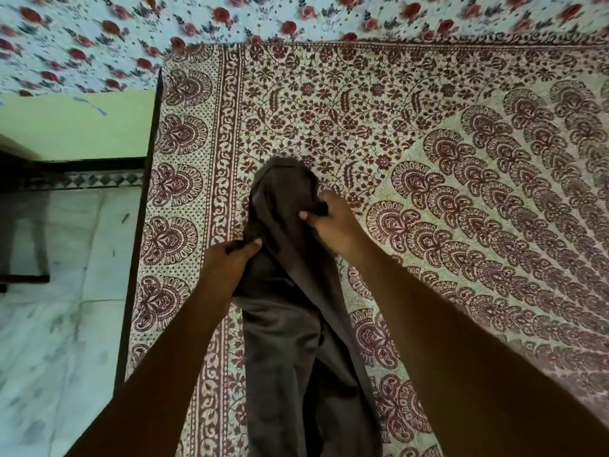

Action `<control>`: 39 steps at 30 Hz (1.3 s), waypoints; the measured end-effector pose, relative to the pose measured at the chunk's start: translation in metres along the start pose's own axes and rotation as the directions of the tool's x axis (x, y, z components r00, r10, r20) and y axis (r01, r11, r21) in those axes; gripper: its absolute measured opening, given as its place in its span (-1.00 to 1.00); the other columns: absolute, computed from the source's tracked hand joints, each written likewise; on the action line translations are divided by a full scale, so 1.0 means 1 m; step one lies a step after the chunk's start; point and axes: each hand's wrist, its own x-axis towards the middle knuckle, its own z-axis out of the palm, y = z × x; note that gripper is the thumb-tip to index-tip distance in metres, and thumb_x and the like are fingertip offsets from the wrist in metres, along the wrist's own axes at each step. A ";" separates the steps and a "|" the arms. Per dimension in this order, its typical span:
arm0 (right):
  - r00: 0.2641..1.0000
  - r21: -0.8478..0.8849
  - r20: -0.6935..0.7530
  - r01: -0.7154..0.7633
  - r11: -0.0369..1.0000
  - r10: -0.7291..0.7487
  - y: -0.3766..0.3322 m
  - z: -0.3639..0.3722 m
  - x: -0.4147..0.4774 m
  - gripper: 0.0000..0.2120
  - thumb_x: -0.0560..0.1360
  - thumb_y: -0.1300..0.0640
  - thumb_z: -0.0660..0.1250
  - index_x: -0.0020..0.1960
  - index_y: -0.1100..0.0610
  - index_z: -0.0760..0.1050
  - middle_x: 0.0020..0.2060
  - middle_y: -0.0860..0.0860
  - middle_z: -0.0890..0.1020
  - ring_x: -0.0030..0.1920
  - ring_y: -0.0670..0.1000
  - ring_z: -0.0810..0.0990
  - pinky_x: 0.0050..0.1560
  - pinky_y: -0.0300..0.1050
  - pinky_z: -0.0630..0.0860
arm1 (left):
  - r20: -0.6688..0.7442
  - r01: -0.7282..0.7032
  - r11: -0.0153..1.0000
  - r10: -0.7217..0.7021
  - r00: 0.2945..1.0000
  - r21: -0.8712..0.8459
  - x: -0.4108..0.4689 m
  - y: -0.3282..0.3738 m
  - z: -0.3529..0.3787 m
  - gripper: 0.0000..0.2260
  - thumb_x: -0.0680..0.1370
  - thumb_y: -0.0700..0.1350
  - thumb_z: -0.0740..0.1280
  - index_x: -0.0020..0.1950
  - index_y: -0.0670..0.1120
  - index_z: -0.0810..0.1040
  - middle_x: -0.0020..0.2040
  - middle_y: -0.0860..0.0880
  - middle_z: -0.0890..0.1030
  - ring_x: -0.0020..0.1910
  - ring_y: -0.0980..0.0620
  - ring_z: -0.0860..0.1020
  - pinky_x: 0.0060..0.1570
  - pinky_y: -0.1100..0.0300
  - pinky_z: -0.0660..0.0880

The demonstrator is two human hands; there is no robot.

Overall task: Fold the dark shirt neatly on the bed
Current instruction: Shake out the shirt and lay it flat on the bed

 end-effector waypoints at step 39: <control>0.756 -0.549 -0.532 0.033 0.835 -0.381 -0.149 -0.470 -0.576 -0.92 0.41 0.31 0.37 -0.24 0.20 0.51 -0.43 0.04 0.43 -0.29 0.18 0.53 -0.29 -0.12 0.37 | -0.038 -0.720 0.350 0.911 0.411 0.599 -0.585 0.176 -0.016 -0.72 0.46 0.15 0.33 -0.20 -0.06 0.59 -0.32 -0.17 0.58 -0.26 -0.17 0.56 -0.21 0.04 0.46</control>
